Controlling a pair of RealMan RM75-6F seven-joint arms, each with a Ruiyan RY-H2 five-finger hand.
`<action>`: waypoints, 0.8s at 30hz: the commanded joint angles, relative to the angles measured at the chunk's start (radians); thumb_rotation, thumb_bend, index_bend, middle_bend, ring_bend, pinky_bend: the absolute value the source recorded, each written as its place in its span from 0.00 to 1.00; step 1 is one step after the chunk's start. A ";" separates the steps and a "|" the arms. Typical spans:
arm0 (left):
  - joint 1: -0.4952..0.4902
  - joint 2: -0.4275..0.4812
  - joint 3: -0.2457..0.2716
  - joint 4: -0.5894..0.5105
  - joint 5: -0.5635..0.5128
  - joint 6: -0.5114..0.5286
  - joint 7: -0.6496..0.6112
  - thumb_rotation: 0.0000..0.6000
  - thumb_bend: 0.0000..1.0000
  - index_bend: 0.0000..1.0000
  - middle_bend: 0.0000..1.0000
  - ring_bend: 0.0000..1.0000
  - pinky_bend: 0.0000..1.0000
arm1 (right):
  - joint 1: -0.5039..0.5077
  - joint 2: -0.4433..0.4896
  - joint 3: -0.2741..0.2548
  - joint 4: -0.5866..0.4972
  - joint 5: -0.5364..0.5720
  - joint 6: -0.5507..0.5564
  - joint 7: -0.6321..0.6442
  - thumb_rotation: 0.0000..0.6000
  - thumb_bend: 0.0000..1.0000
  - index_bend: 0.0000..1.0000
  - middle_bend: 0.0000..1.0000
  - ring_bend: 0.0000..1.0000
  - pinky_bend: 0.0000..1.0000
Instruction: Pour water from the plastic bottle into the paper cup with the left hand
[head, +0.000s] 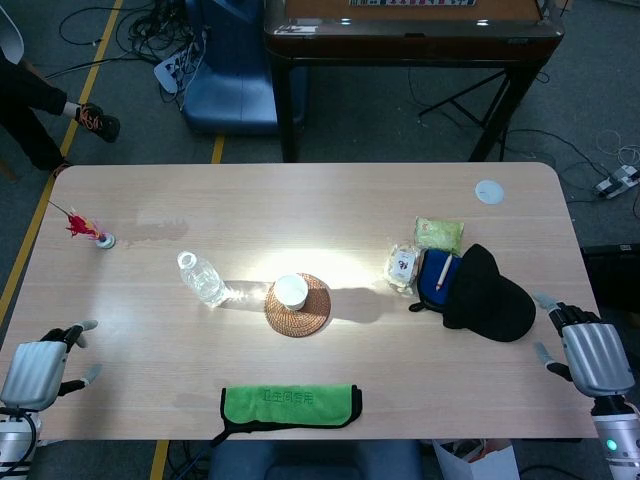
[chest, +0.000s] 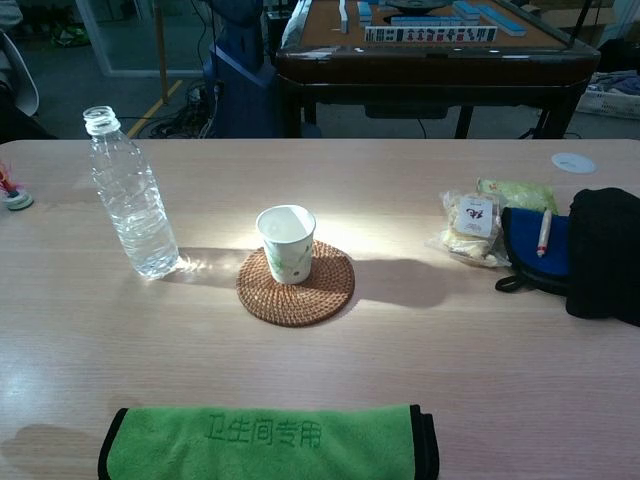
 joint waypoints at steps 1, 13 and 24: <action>0.000 -0.001 0.001 0.001 0.000 0.000 0.001 1.00 0.19 0.30 0.47 0.41 0.70 | 0.001 0.000 0.000 0.002 0.006 -0.006 0.001 1.00 0.30 0.18 0.29 0.33 0.47; -0.007 -0.010 -0.006 0.001 -0.007 -0.009 -0.031 1.00 0.19 0.29 0.47 0.41 0.70 | 0.001 0.006 0.003 -0.002 0.010 -0.006 0.002 1.00 0.30 0.18 0.29 0.33 0.47; -0.065 -0.032 -0.040 -0.028 -0.053 -0.106 -0.132 1.00 0.12 0.21 0.29 0.28 0.61 | 0.001 0.012 0.005 -0.007 0.011 -0.003 0.007 1.00 0.30 0.18 0.29 0.33 0.47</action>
